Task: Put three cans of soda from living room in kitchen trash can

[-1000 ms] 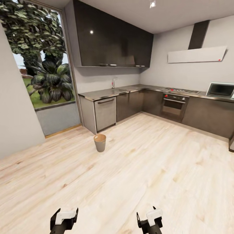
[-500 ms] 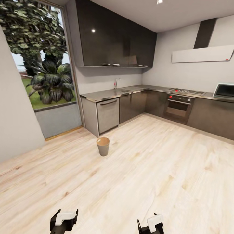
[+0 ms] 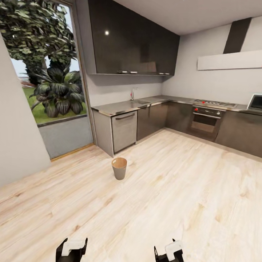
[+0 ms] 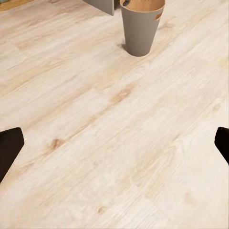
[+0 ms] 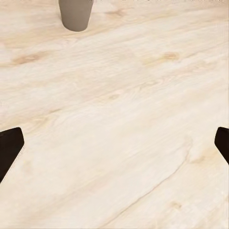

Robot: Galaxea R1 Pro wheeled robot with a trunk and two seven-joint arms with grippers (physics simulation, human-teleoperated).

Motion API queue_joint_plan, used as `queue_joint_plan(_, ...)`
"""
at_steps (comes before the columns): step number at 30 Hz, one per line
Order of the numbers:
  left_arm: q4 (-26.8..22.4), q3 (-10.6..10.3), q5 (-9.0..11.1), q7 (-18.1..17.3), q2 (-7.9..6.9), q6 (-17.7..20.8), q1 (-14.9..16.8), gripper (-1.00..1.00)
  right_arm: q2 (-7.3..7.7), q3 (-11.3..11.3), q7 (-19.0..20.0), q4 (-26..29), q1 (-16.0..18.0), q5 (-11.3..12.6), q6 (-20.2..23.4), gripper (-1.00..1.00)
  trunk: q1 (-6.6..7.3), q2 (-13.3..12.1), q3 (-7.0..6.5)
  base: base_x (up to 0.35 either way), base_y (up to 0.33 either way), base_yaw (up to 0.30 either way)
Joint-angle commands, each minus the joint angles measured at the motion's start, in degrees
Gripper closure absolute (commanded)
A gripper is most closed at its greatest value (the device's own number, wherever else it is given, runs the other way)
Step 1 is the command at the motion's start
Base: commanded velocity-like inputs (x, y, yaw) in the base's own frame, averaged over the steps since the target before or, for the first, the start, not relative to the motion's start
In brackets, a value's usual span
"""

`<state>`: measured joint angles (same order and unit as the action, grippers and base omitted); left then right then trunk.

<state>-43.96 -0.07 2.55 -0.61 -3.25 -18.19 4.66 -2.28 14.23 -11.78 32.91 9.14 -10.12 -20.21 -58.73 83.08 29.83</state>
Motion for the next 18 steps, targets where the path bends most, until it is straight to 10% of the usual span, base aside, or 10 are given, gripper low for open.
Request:
queue_joint_plan(1, 0.0, 0.0, 0.0, 0.0, 0.00, 0.0, 0.0, -1.00, 0.00, 0.0, 0.0, 0.0, 0.0, 0.0, 0.0, -1.00, 0.00, 0.0, 0.00, 0.265, 0.191, 0.000)
queue_joint_plan(18, 0.2, -0.1, -0.1, 0.0, 0.00, 0.0, 0.0, -1.00, 0.00, 0.0, 0.0, 0.0, 0.0, 0.1, 0.0, -1.00, 0.00, 0.0, 0.00, 0.275, 0.177, 0.000)
